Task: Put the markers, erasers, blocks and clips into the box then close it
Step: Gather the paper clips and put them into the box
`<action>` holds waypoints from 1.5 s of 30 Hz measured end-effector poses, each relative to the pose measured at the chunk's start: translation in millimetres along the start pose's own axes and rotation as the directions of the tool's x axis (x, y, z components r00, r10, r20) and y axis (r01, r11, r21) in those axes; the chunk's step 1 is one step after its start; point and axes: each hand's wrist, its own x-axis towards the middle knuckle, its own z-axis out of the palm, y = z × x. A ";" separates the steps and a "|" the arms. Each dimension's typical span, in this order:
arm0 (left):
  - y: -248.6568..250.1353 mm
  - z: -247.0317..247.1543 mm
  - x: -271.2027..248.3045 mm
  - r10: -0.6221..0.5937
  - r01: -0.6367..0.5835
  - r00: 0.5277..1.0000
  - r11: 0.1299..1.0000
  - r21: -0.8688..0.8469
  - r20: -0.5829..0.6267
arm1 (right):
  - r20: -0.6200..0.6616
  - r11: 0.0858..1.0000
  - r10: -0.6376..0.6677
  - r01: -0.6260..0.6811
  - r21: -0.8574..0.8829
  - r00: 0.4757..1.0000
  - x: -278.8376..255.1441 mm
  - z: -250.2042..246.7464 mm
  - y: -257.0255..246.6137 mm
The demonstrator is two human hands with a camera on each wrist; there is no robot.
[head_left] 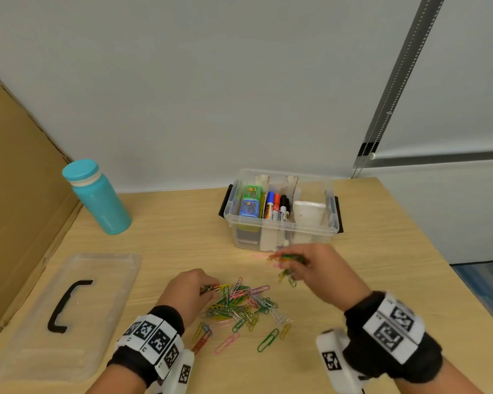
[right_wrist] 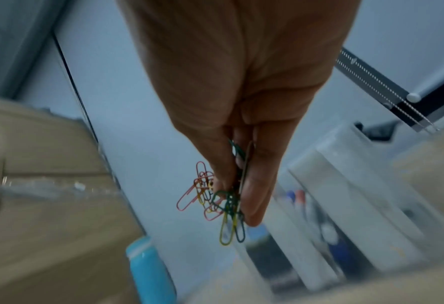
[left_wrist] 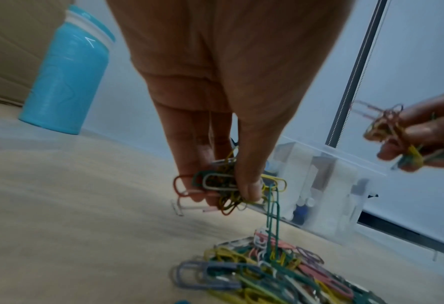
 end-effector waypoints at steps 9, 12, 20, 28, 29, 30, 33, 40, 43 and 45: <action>3.0 -0.2 -0.7 0.009 -0.009 1.000 0.999 -0.032 -0.010 | -0.196 0.949 0.155 -0.090 0.303 0.968 41.4 -87.8 3.0; 1.7 -0.1 -3.2 0.002 -0.002 1.000 0.999 -0.037 -0.002 | -0.202 0.984 0.160 -0.141 0.106 0.966 58.5 -91.1 11.0; -3.0 -6.7 -11.4 -0.004 0.004 1.000 0.997 -0.072 0.000 | -0.092 0.854 0.297 -0.308 -0.419 0.950 104.8 -75.2 20.2; -5.1 -6.3 -12.3 -0.001 0.001 1.000 0.996 -0.086 0.001 | 0.045 0.683 0.437 -0.299 -0.666 0.898 136.0 -51.3 15.5; -5.2 -5.8 -12.6 -0.001 0.001 1.000 0.996 -0.091 0.002 | 0.068 0.684 0.434 -0.280 -0.673 0.898 135.5 -52.0 16.9; -5.7 -5.0 -12.7 0.001 -0.001 1.000 0.995 -0.097 0.000 | 0.088 0.696 0.426 -0.263 -0.668 0.901 133.0 -54.3 18.0; -8.3 -1.0 -13.1 -0.004 0.005 1.000 0.995 -0.102 0.004 | 0.036 0.817 0.295 -0.233 -0.527 0.955 113.5 -64.5 22.8; 12.7 -5.7 -14.2 0.066 -0.080 0.996 0.971 -0.225 -0.068 | -0.465 0.927 -0.037 -0.144 -0.348 0.884 40.7 -36.7 66.8; 48.9 -21.0 -3.8 0.166 -0.187 0.980 0.951 -0.247 -0.106 | -0.397 0.952 0.026 -0.145 -0.271 0.917 34.4 -14.3 86.5; 78.2 -33.2 8.2 0.214 -0.242 0.967 0.935 -0.257 -0.136 | -0.420 0.963 0.013 -0.125 -0.239 0.907 37.2 -8.8 91.3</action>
